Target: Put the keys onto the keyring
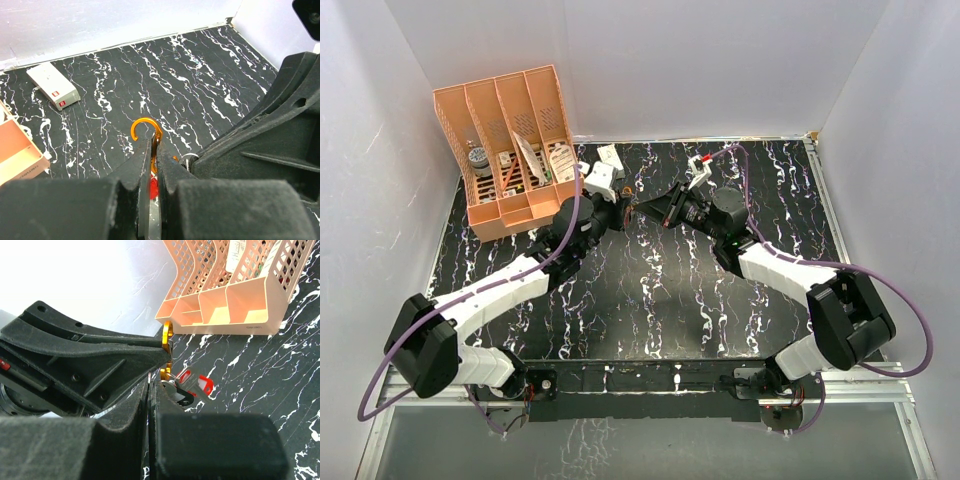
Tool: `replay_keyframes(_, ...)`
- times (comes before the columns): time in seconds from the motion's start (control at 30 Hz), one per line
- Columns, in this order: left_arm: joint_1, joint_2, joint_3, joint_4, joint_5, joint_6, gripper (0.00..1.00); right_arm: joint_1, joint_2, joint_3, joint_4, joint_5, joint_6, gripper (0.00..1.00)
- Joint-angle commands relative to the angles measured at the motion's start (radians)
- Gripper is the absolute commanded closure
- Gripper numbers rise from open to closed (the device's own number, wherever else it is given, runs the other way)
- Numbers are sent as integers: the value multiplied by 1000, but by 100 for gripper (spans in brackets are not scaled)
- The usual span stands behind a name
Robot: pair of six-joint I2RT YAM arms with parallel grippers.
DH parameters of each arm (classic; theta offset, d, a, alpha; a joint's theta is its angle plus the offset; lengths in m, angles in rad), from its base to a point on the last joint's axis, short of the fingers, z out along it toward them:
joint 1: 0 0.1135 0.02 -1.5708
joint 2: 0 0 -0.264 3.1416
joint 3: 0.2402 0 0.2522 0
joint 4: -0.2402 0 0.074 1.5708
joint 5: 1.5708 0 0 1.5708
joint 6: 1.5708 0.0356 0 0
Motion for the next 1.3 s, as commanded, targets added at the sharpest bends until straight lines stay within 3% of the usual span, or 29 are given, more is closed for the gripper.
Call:
replay_keyframes(0.0,-21,3,8,32,-36,37,100,-6,0,52,57,-12,16,100)
replay_keyframes(0.53,-78,-14,-9,69,-118,115,100,-22,-25,57,-39,-13,65,100)
replay_keyframes(1.27,-96,-56,-49,128,-144,141,100,-40,-17,30,-6,-62,119,100)
